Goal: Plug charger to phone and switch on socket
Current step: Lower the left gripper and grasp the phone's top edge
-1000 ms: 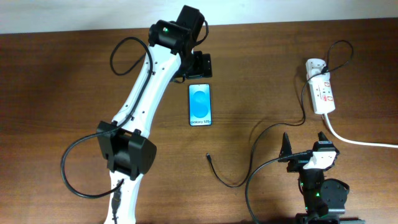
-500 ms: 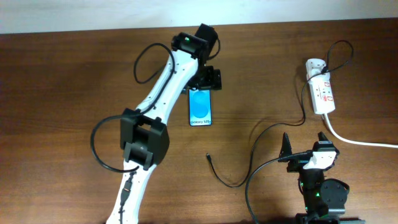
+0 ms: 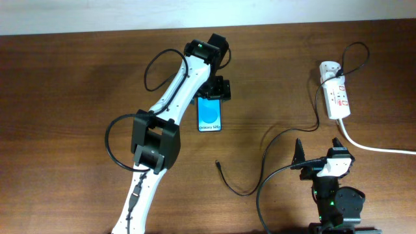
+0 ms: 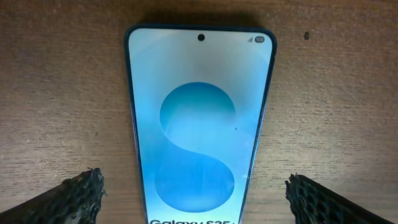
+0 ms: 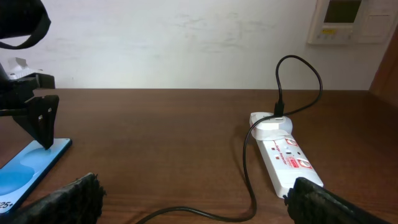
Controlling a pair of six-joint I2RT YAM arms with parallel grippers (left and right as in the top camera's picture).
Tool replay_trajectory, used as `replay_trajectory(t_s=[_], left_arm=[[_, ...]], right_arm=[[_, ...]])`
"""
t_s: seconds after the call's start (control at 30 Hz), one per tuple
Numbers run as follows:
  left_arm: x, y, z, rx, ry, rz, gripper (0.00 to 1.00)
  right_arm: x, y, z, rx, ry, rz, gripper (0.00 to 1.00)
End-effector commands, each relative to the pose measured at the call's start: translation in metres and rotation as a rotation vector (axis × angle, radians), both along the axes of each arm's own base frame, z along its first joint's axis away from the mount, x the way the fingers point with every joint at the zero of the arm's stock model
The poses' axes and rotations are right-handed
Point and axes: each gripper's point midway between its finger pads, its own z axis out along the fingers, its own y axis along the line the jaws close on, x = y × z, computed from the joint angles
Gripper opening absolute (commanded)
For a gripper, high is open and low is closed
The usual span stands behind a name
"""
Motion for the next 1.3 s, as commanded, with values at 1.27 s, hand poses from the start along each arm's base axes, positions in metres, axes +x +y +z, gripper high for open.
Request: replay_trajectory(t_s=[1.27], left_arm=[[-0.009, -0.002, -0.048, 0.014, 0.095, -0.057, 0.89]], right_arm=[[0.0, 0.001, -0.002, 0.004, 0.004, 0.001, 0.98]])
